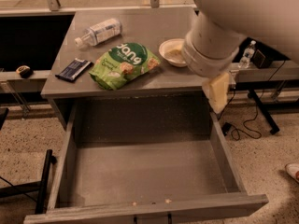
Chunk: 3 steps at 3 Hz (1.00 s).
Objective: Place green rice chip bag into top drawer
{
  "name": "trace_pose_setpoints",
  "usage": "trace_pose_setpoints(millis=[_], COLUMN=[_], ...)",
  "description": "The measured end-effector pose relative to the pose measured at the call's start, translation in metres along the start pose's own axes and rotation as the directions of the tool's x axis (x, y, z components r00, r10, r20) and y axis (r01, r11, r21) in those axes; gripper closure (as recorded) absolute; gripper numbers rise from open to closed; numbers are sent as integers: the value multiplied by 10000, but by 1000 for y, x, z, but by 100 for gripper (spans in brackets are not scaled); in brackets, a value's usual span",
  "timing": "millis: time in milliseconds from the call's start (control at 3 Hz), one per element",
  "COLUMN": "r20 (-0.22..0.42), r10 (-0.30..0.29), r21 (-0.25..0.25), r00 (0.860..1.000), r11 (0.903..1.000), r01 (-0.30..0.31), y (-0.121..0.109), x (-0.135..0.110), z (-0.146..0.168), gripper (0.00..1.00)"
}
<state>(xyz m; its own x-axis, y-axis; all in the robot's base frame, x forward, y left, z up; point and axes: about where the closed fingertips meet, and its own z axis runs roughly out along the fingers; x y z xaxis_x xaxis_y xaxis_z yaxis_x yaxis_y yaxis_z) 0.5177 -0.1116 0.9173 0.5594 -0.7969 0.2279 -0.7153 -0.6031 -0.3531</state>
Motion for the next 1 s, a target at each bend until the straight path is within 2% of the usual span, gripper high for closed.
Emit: trace_pose_setpoints(millis=[333, 667, 1000], r20=[554, 827, 881], r10=[-1276, -2317, -2819], r21=[577, 682, 468], r00=[9903, 9693, 9554], r11=[9906, 9716, 9592], r01=[1244, 2265, 2787], y=[-59, -112, -147], x=[-17, -36, -52], z=[2, 23, 56], gripper=[0, 0, 0])
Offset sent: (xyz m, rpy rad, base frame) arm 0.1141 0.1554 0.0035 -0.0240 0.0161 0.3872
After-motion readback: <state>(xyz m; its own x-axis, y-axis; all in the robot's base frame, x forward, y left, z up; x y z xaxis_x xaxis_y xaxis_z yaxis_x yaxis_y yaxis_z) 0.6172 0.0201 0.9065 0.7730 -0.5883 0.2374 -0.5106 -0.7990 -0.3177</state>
